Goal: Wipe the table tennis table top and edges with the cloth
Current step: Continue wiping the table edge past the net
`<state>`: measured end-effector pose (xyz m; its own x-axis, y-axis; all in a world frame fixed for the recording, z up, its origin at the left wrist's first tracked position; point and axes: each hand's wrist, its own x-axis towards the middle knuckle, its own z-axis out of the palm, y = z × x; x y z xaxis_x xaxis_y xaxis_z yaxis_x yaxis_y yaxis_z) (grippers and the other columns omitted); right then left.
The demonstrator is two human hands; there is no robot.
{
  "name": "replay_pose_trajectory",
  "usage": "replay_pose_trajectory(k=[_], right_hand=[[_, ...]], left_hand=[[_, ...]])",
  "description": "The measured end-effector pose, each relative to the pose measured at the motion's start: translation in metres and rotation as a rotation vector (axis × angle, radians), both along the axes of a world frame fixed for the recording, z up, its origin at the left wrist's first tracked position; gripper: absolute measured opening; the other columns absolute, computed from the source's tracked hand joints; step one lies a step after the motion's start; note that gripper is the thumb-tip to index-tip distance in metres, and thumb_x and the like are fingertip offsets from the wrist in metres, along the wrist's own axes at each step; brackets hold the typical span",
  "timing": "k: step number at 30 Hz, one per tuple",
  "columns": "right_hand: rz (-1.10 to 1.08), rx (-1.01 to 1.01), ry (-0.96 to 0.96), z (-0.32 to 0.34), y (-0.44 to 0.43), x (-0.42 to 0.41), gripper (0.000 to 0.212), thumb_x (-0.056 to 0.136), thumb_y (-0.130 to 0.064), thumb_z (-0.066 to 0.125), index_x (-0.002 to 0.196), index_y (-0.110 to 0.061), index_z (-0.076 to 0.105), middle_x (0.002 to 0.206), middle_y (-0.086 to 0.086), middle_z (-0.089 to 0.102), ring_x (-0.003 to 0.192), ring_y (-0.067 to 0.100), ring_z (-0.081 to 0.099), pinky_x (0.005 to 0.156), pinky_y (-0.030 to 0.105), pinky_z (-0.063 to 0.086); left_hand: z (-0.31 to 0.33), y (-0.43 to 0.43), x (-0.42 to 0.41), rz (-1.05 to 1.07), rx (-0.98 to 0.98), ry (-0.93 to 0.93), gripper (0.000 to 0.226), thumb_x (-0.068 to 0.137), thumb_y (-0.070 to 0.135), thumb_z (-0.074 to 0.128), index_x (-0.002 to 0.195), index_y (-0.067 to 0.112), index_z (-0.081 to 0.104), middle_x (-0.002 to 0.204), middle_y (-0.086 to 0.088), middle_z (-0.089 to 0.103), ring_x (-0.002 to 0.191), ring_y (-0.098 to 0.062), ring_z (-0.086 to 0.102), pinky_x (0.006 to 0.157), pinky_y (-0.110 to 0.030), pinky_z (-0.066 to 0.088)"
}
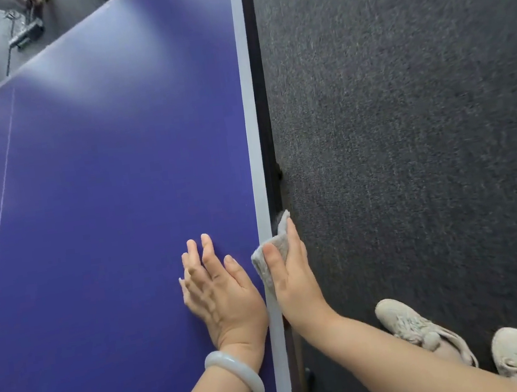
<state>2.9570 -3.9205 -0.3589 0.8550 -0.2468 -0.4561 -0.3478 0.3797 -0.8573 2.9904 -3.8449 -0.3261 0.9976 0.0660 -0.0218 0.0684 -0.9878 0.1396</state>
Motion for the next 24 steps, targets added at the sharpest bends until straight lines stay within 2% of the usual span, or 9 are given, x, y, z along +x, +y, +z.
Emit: replay_pose_trajectory(k=[2,5,7,10,14,17,19,22,24], right_hand=[[0.014,-0.032,0.025,-0.002,-0.013,0.025,0.078,0.096,-0.060,0.034,0.159,-0.030,0.000,0.153,-0.015,0.017,0.117,-0.029,0.019,0.091,-0.008,0.013],[-0.029,-0.060,0.033,-0.008,-0.049,0.090,0.071,0.103,-0.049,0.039,0.161,-0.021,0.007,0.160,0.003,0.022,0.139,0.007,0.027,0.103,0.016,0.018],[-0.072,-0.069,0.038,-0.004,-0.070,0.130,0.068,0.104,-0.046,0.040,0.160,-0.018,0.013,0.156,0.009,0.028,0.142,0.021,0.033,0.106,0.023,0.024],[-0.111,-0.115,-0.022,-0.005,-0.075,0.150,0.066,0.105,-0.042,0.040,0.160,-0.019,0.013,0.153,0.007,0.030,0.140,0.018,0.036,0.104,0.021,0.026],[-0.142,-0.164,-0.071,-0.012,-0.073,0.147,0.064,0.105,-0.035,0.043,0.160,-0.018,0.014,0.161,0.002,0.024,0.147,0.010,0.025,0.112,0.017,0.017],[-0.154,-0.187,-0.122,-0.011,-0.077,0.148,0.062,0.106,-0.028,0.044,0.159,-0.019,0.014,0.165,-0.002,0.019,0.151,0.006,0.017,0.124,0.029,0.012],[-0.140,-0.169,-0.153,-0.012,-0.078,0.148,0.063,0.106,-0.025,0.044,0.158,-0.021,0.010,0.166,-0.006,0.014,0.152,0.004,0.011,0.126,0.036,0.010],[-0.116,-0.139,-0.170,-0.017,-0.079,0.147,0.063,0.106,-0.024,0.043,0.157,-0.026,0.006,0.166,-0.011,0.007,0.152,0.000,0.005,0.126,0.033,0.008],[-0.099,-0.107,-0.186,-0.020,-0.079,0.148,0.063,0.106,-0.026,0.042,0.153,-0.034,0.002,0.166,-0.015,0.003,0.151,-0.003,0.000,0.126,0.029,0.004]], left_hand=[[-0.001,0.001,-0.001,-0.008,0.003,0.011,0.055,0.100,0.031,0.027,0.154,0.021,0.026,0.163,-0.001,0.016,0.150,-0.023,0.015,0.121,-0.050,0.013],[0.000,0.000,0.000,0.015,0.032,0.047,0.053,0.101,0.023,0.038,0.152,0.012,0.033,0.159,-0.011,0.024,0.146,-0.033,0.024,0.116,-0.056,0.021],[0.005,-0.001,0.008,-0.010,0.110,0.055,0.049,0.095,0.011,0.052,0.143,0.001,0.044,0.148,-0.025,0.038,0.133,-0.045,0.036,0.105,-0.061,0.033],[0.018,-0.006,0.039,-0.116,0.089,0.069,0.041,0.090,0.004,0.055,0.130,0.000,0.052,0.135,-0.021,0.046,0.124,-0.041,0.042,0.103,-0.056,0.040],[0.027,-0.040,0.108,-0.299,-0.032,0.039,0.039,0.096,0.006,0.049,0.135,0.008,0.050,0.148,-0.008,0.038,0.139,-0.026,0.032,0.117,-0.045,0.026],[0.025,-0.081,0.166,-0.357,-0.109,0.033,0.043,0.102,0.013,0.043,0.145,0.009,0.042,0.157,-0.004,0.028,0.146,-0.021,0.024,0.120,-0.043,0.020],[0.019,-0.107,0.204,-0.381,-0.120,0.043,0.048,0.105,0.019,0.038,0.152,0.010,0.033,0.162,-0.004,0.020,0.149,-0.019,0.017,0.121,-0.041,0.016],[0.007,-0.137,0.246,-0.396,-0.059,0.044,0.052,0.107,0.026,0.031,0.157,0.014,0.021,0.165,-0.004,0.011,0.152,-0.020,0.007,0.123,-0.039,0.007],[0.000,-0.146,0.259,-0.366,-0.076,0.012,0.052,0.107,0.028,0.030,0.157,0.018,0.021,0.165,-0.001,0.013,0.152,-0.018,0.006,0.124,-0.038,0.004]])
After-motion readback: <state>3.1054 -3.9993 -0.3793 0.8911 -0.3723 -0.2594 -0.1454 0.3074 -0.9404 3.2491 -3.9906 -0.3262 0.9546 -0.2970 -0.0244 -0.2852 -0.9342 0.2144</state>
